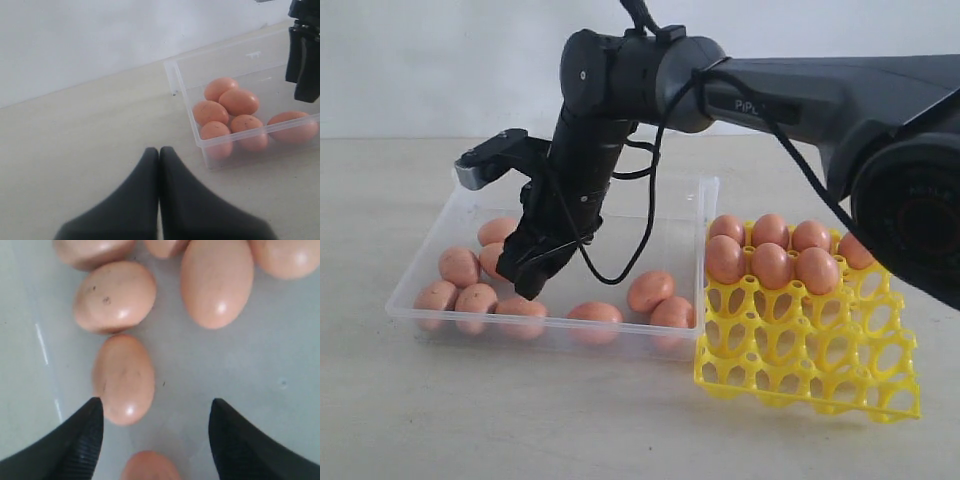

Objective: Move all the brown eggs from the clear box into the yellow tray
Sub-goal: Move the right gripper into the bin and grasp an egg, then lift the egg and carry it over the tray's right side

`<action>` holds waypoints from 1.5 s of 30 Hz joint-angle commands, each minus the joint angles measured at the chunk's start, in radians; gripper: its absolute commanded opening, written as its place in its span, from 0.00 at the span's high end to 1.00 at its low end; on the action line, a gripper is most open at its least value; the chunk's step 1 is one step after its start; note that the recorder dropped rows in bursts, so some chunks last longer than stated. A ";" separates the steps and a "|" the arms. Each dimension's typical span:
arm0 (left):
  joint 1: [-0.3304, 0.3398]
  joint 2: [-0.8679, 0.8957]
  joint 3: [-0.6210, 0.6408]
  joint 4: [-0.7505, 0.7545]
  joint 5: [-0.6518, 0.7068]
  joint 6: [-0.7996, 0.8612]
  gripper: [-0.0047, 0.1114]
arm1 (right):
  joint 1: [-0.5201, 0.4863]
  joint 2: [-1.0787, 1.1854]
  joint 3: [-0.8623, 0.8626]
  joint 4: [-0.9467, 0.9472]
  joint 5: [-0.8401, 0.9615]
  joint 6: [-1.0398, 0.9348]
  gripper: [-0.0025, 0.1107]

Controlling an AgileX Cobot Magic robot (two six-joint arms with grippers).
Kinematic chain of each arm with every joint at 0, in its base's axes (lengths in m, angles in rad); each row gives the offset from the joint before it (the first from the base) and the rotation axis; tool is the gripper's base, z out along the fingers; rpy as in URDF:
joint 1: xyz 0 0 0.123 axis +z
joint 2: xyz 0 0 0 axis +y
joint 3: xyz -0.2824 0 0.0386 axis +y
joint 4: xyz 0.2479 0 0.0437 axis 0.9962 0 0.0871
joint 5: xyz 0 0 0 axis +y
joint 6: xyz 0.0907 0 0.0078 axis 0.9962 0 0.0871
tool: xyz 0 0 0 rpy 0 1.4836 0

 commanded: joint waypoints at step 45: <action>-0.003 -0.002 -0.001 -0.008 -0.007 0.000 1.00 | 0.005 0.116 0.003 0.050 -0.150 -0.242 0.45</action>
